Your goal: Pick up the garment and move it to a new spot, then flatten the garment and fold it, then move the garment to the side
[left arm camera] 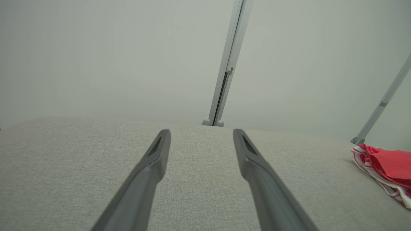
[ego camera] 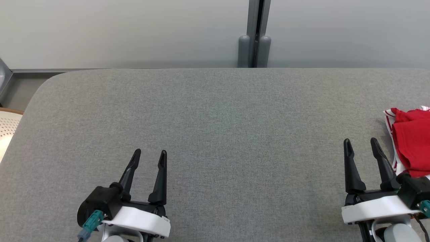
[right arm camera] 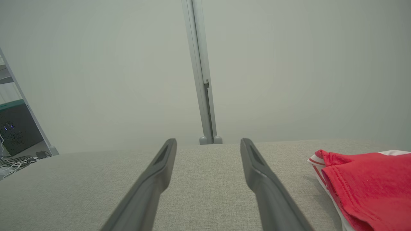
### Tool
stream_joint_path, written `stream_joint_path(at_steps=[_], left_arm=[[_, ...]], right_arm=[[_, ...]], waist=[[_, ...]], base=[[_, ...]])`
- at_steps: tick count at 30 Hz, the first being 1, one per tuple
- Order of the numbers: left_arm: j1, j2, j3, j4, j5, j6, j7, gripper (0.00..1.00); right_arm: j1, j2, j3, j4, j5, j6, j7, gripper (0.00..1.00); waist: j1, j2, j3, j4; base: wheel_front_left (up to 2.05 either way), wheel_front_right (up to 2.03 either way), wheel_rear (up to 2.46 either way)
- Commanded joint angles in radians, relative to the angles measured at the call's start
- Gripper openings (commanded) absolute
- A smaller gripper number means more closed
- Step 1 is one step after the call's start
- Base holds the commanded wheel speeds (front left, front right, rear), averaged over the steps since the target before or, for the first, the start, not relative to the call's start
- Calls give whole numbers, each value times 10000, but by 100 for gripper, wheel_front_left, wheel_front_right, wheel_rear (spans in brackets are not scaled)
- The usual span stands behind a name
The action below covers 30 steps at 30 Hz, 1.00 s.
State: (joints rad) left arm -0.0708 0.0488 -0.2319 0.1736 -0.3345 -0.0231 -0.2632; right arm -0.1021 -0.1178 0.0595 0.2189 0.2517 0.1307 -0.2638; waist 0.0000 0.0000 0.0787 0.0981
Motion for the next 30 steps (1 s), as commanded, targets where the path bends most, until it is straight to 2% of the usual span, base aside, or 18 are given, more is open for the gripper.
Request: stream_joint_path(at_steps=[1,6,9,18,30], left_arm=[[50,41,87,-72,-61,31,-14,100],[100,42,209,-117,13,156,-14,100],[124,47,313,-402,85,-31,-14,100],[287,41,543,-341,154,155,-13,100],[244,41,669,-158,-346,-7,-13,100]], right_arm=[[93,-7,5,23,40,-1,-4,100],[85,-46,118,29,26,-1,-4,100],[62,-96,195,35,-6,-1,-4,100],[-61,-53,298,76,-53,-1,-4,100],[32,-185,262,10,-152,-1,-4,100]], waist=[[0,0,-5,-2],[0,0,-12,-12],[0,0,-18,-25],[0,0,-17,-109],[0,0,24,-150]], base=[[0,0,0],[0,0,0],[0,0,0],[0,0,0],[0,0,0]])
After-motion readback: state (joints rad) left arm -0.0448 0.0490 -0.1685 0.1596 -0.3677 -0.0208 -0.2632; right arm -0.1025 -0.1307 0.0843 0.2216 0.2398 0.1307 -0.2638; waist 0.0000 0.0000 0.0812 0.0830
